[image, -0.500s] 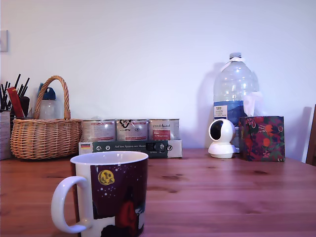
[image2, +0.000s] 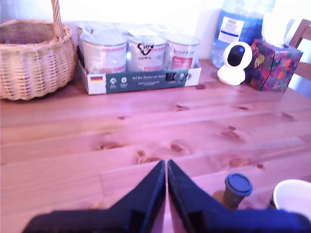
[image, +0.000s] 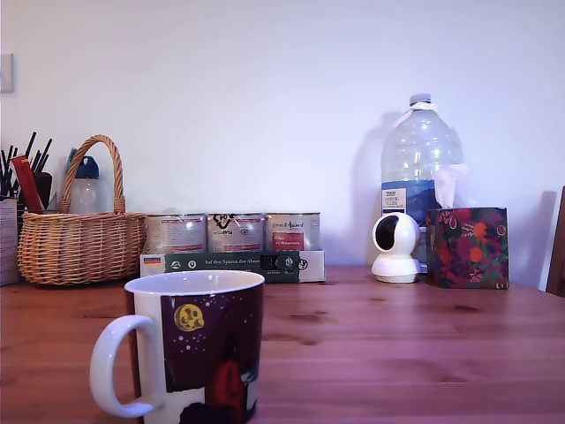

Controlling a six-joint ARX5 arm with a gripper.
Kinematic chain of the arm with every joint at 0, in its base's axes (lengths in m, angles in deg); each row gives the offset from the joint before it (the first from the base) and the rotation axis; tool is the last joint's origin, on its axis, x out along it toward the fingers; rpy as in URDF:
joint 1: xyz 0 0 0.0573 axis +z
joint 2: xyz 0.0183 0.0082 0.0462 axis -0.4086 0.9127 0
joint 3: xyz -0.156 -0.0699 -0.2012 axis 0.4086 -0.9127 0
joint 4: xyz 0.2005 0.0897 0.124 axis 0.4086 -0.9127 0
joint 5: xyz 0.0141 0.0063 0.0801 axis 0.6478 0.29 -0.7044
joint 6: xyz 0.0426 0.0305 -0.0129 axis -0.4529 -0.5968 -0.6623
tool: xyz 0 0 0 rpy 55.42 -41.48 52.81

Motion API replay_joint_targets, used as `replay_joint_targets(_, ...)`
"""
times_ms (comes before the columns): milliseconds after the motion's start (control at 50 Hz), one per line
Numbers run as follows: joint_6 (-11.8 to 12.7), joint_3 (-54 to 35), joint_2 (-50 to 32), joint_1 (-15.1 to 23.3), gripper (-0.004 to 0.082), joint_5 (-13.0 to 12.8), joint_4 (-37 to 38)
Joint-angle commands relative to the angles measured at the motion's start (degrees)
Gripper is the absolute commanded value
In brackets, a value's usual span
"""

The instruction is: Pick up the coffee capsules from the table one by one and drop them inside the nearest coffee cup

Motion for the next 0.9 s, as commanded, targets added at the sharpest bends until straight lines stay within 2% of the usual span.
replay_joint_targets(0, -0.7, -1.5, -0.1, 0.3, -0.0011, 0.3, 1.6)
replay_joint_targets(100, -2.0, -3.4, -0.1, 0.2, -0.0011, 1.7, 4.5)
replay_joint_targets(340, -3.6, -7.4, -0.1, 0.2, -0.0003, 7.7, 8.2)
replay_joint_targets(420, -3.9, -8.6, -0.1, 0.2, 0.0048, 9.7, 9.9)
replay_joint_targets(520, -3.9, -9.6, -0.1, 0.2, 0.0115, 10.8, 10.6)
replay_joint_targets(660, -3.9, -10.1, 0.0, 0.2, 0.0134, 13.8, 12.1)
replay_joint_targets(740, -3.9, -10.3, 0.0, 0.2, 0.0175, 14.4, 12.5)
replay_joint_targets(820, -3.9, -10.4, 0.0, 0.2, 0.0275, 14.5, 12.5)
replay_joint_targets(880, -3.7, -10.4, 0.0, 0.2, 0.0318, 14.5, 12.9)
